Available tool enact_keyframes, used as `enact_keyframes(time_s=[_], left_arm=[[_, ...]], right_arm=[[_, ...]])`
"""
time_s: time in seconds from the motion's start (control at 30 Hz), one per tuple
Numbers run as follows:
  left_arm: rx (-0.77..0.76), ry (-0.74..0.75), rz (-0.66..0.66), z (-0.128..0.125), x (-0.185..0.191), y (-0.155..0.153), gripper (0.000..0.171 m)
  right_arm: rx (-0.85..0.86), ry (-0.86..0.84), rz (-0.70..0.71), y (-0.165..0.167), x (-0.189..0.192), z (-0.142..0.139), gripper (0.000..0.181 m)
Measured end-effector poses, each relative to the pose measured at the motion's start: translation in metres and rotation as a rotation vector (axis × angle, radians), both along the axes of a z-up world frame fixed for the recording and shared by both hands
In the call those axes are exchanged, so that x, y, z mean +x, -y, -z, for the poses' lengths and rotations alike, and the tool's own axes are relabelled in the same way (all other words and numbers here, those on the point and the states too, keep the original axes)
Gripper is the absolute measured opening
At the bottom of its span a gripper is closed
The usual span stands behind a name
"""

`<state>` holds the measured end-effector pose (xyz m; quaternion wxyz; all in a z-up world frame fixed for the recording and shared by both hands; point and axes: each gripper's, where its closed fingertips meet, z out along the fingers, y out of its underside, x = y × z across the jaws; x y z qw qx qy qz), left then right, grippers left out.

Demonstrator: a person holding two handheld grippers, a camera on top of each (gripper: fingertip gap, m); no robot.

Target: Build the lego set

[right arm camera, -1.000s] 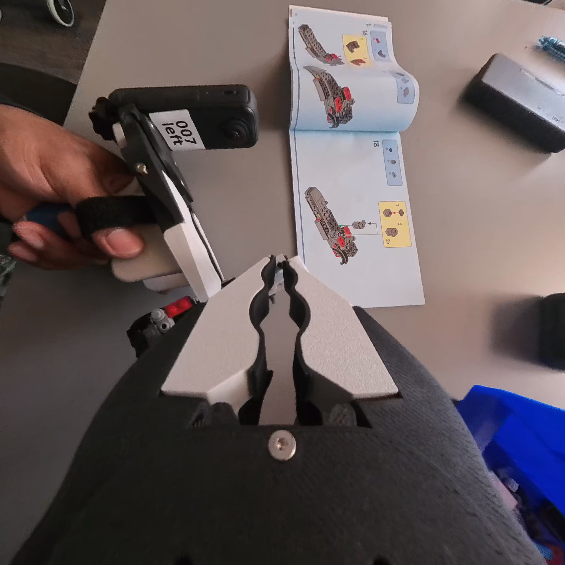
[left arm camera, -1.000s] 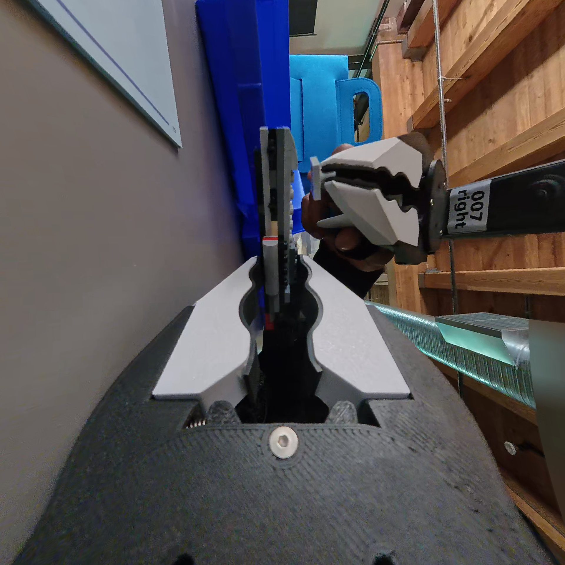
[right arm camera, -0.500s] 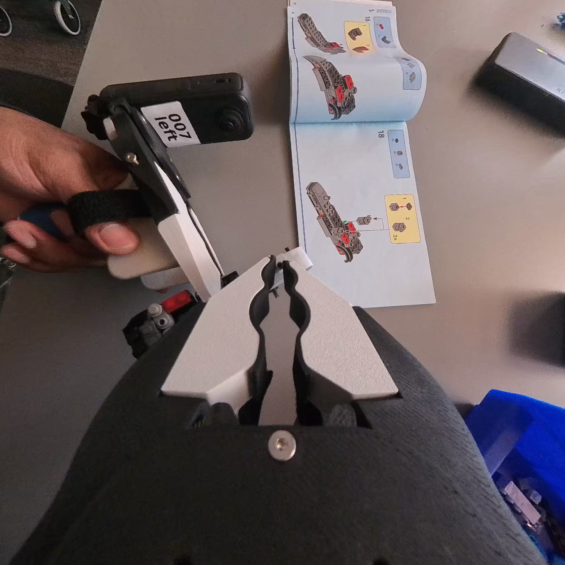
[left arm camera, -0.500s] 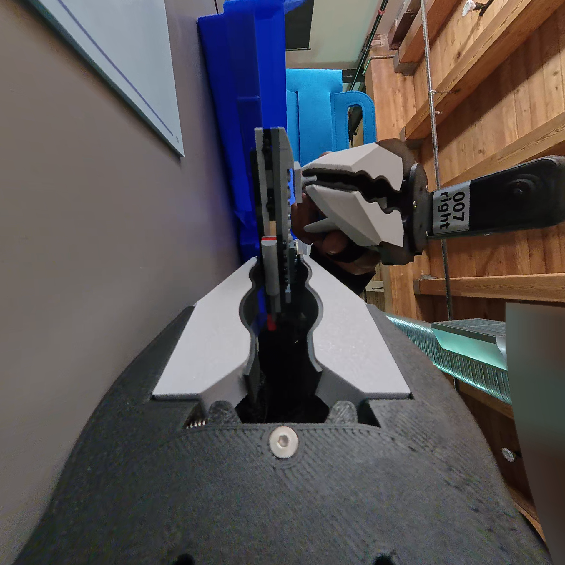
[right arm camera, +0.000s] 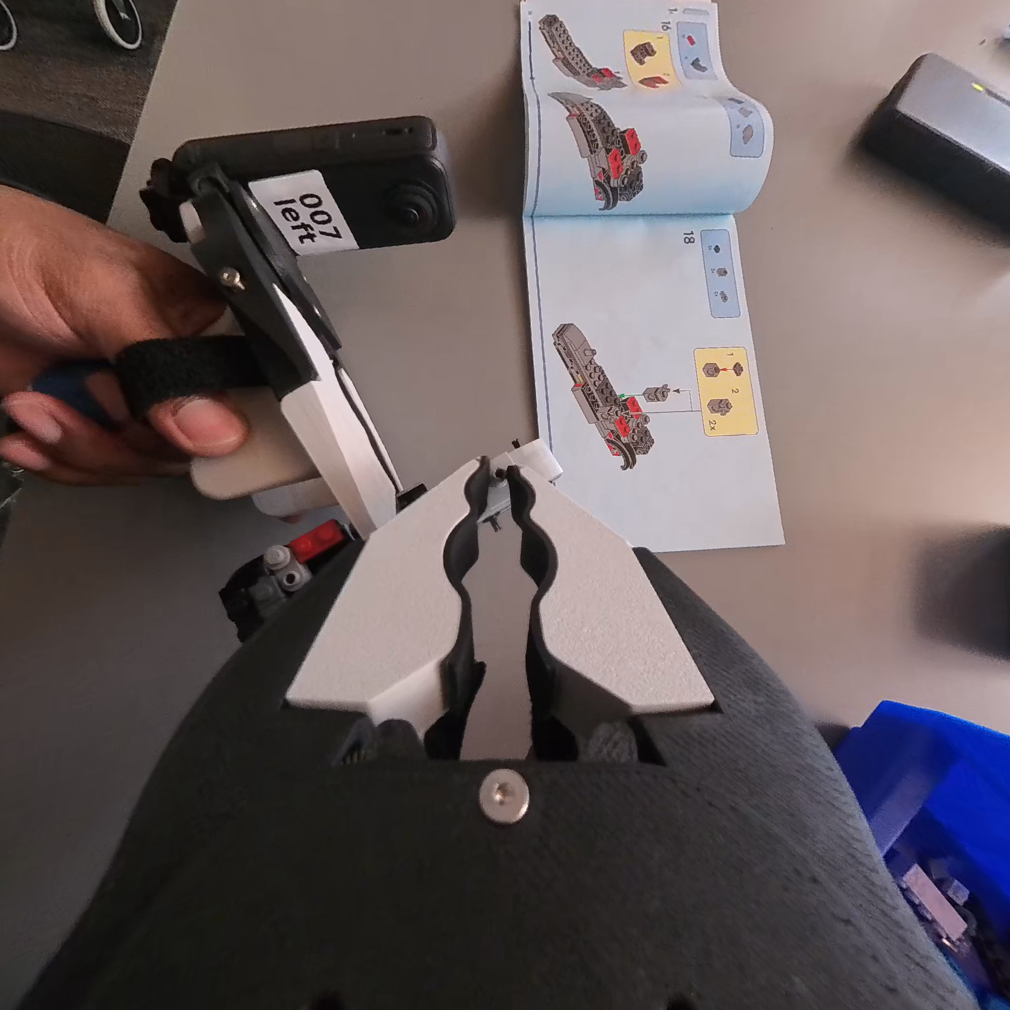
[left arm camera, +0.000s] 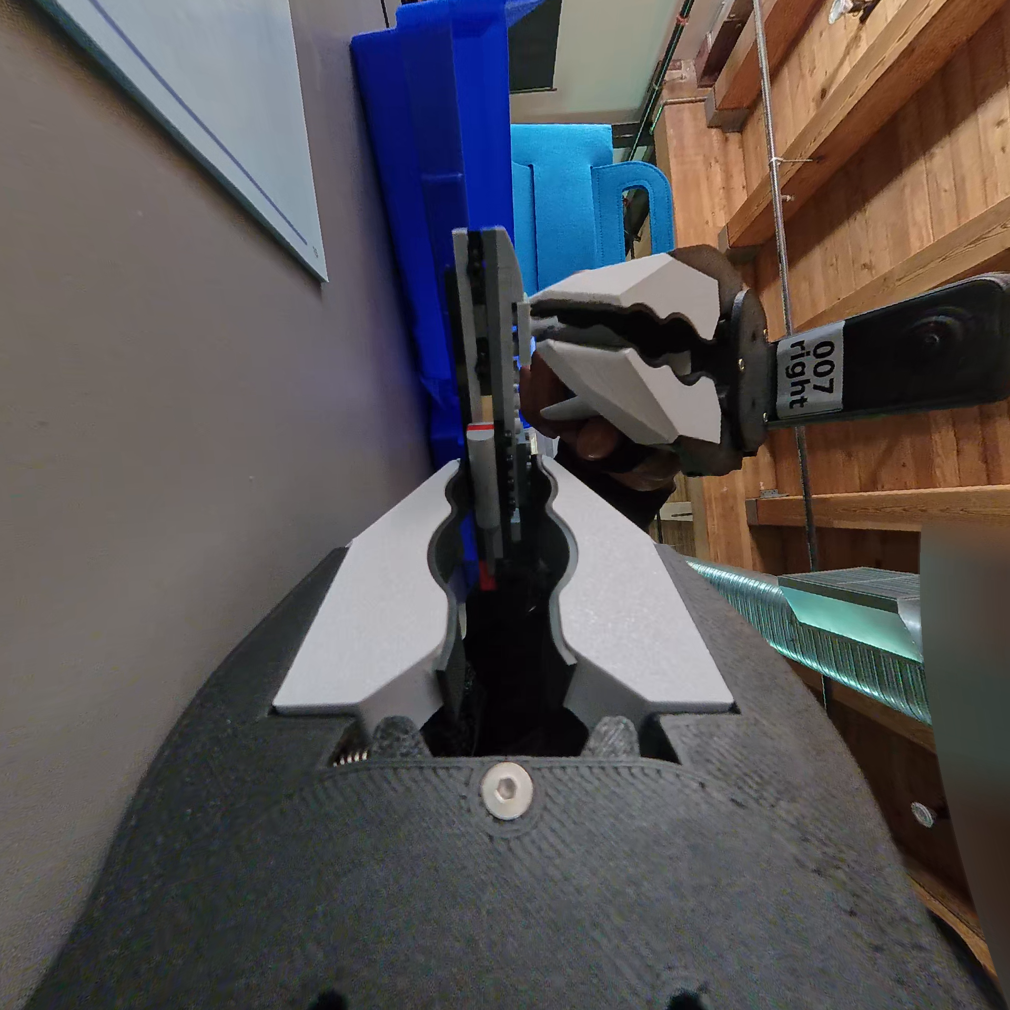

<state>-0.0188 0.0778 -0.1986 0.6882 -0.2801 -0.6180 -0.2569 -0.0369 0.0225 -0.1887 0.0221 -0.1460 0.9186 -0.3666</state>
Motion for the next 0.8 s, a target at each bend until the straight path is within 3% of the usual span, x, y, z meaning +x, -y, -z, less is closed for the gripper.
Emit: enact_keyframes(time_s=[0.8], left_arm=[[-0.006,-0.003,-0.004,-0.0002,0.0005,0.0011,0.021]], right_arm=[[0.011,-0.017,0.002,-0.003,-0.0021,-0.0004,0.008]])
